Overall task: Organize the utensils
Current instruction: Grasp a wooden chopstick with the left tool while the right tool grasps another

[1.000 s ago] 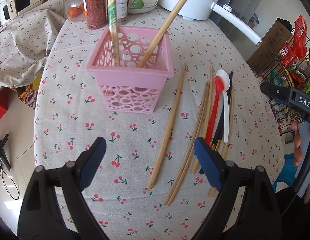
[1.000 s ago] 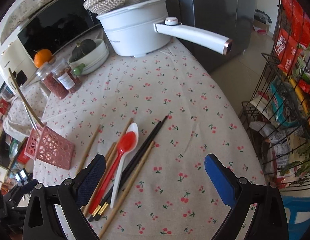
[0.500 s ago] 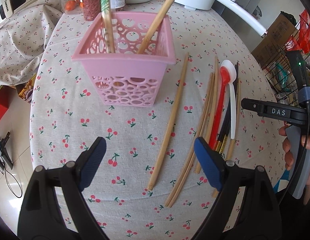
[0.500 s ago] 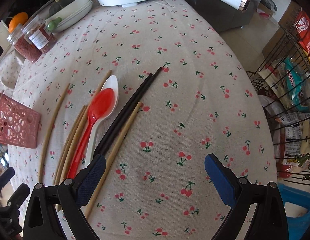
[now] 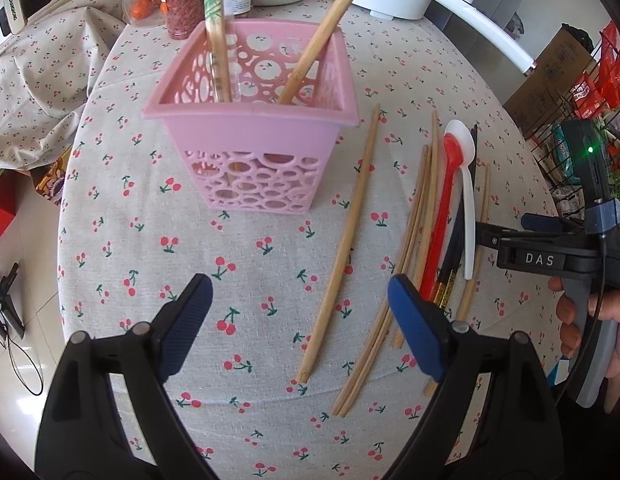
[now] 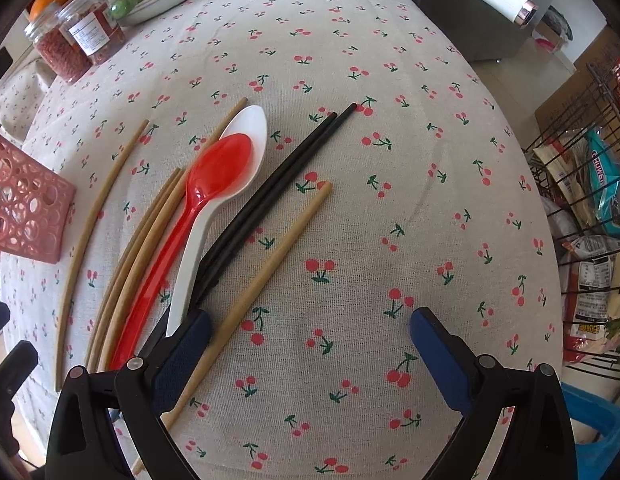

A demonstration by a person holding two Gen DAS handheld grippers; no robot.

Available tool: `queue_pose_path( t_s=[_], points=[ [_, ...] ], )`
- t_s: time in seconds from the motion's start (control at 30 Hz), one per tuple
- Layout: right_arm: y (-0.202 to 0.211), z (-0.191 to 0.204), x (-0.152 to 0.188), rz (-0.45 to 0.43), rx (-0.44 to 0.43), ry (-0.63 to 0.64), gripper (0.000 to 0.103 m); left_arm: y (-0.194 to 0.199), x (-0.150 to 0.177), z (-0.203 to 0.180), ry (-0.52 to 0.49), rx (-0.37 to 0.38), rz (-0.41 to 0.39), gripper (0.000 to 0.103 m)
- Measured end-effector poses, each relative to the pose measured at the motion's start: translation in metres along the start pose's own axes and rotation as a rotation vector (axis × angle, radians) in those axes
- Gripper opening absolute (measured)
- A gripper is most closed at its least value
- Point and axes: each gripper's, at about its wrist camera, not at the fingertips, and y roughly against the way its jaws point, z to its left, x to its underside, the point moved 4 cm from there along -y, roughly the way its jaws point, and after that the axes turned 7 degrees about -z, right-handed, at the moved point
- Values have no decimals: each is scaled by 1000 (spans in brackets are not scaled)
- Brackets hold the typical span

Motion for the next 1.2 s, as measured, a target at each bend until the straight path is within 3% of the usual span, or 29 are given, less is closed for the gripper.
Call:
queue_pose_path(
  t_s=[0.07, 0.13, 0.27, 0.37, 0.5, 0.57, 0.6, 0.77, 0.87, 1.0, 1.1, 1.2],
  points=[
    [2, 1, 6, -4, -4, 4, 98, 0, -2, -1, 4, 11, -17, 88],
    [7, 2, 10, -20, -6, 11, 88, -1, -5, -4, 4, 28, -28, 79],
    [22, 4, 18, -54, -44, 47, 35, -11, -7, -12, -26, 68, -11, 52],
    [25, 6, 22, -54, -83, 73, 17, -18, -8, -19, -58, 78, -14, 42],
    [30, 0, 25, -40, -151, 59, 11, -26, -12, -26, -87, 88, -21, 30],
    [27, -12, 18, -27, -200, 34, 8, -31, -12, -31, -98, 105, 4, 11],
    [27, -14, 18, -22, -215, 26, 7, -34, -11, -32, -104, 99, 19, 10],
    [35, -28, 9, -32, -234, 29, 7, -33, -1, -35, -137, 80, 76, 9],
    [37, -29, 6, -33, -243, 32, 7, -27, 12, -30, -145, 88, 155, 9],
    [36, -33, 8, 4, -237, 45, 7, -16, 34, -26, -233, 92, 266, 9],
    [29, -28, 7, 28, -229, 52, 7, -10, 36, -20, -198, 114, 256, 11],
    [24, -27, 6, 47, -227, 39, 8, -9, 28, -16, -158, 123, 208, 25]
  ],
)
